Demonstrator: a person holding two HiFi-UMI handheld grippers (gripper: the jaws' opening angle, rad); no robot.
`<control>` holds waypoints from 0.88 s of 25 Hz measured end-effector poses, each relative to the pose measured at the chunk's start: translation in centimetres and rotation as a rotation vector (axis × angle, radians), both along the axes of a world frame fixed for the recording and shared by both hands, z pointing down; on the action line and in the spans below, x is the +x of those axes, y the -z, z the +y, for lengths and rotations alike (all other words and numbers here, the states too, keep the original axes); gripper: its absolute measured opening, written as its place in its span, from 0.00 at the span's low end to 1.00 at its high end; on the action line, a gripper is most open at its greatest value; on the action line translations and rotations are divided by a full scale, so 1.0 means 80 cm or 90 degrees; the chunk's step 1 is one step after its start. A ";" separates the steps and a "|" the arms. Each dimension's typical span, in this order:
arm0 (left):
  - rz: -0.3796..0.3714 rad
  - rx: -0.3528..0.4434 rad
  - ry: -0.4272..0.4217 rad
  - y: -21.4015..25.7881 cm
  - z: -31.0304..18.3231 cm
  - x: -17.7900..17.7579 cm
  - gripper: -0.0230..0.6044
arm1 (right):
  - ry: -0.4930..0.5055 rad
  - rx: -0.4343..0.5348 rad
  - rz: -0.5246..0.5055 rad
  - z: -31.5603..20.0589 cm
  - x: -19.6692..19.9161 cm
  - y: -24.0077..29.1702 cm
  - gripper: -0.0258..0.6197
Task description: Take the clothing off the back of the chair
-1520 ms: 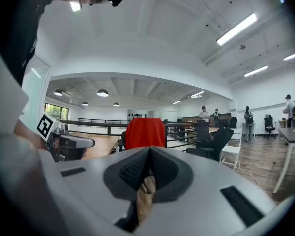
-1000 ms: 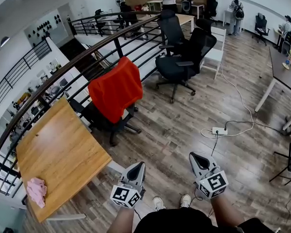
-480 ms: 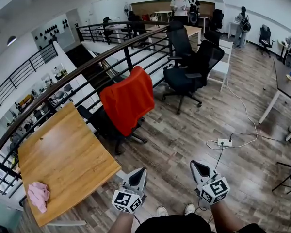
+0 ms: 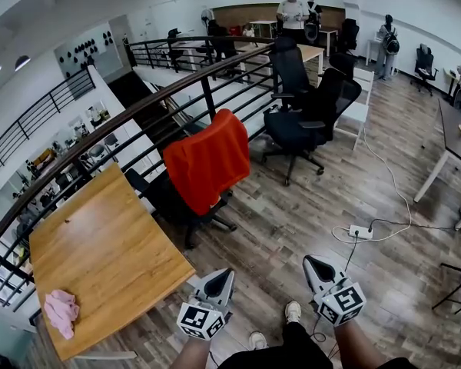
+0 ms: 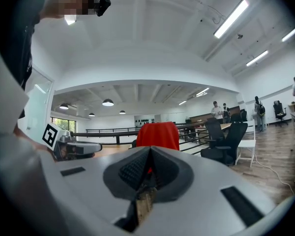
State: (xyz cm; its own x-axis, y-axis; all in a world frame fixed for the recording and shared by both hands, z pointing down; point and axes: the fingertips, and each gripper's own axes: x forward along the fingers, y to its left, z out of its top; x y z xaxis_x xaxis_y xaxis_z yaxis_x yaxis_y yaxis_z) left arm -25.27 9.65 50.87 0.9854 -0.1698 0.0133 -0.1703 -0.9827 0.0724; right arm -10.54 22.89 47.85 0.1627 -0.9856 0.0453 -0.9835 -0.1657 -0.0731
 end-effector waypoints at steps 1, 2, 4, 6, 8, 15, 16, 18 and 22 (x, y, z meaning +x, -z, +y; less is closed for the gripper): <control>-0.001 0.000 0.002 -0.002 -0.002 0.004 0.06 | 0.003 0.001 -0.002 -0.003 0.005 -0.002 0.05; -0.003 0.001 0.004 -0.004 -0.005 0.009 0.06 | 0.005 0.002 -0.004 -0.006 0.011 -0.003 0.05; -0.008 0.001 0.008 -0.006 -0.009 0.021 0.06 | 0.011 0.002 -0.008 -0.013 0.024 -0.006 0.05; -0.014 0.003 0.015 -0.006 -0.015 0.034 0.06 | 0.016 0.000 -0.012 -0.020 0.041 -0.008 0.05; -0.016 0.004 0.025 -0.004 -0.020 0.050 0.06 | 0.024 -0.001 -0.015 -0.027 0.060 -0.009 0.05; -0.020 0.018 0.063 0.012 -0.043 0.116 0.06 | 0.054 -0.001 0.018 -0.059 0.146 0.001 0.05; -0.019 0.021 0.070 0.014 -0.048 0.124 0.06 | 0.058 0.001 0.023 -0.065 0.158 0.004 0.05; -0.017 0.028 0.083 0.020 -0.058 0.141 0.06 | 0.067 0.009 0.033 -0.075 0.180 0.010 0.05; -0.025 0.048 0.097 0.027 -0.058 0.182 0.06 | 0.076 0.018 0.045 -0.088 0.223 0.018 0.05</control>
State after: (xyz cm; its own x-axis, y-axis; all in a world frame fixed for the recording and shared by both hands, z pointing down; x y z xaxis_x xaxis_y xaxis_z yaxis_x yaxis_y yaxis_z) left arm -10.67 5.01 48.68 0.9472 -0.3189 0.0326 -0.3187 -0.9478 -0.0106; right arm 7.34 15.83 46.40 0.0463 -0.9989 0.0103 -0.9989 -0.0464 -0.0059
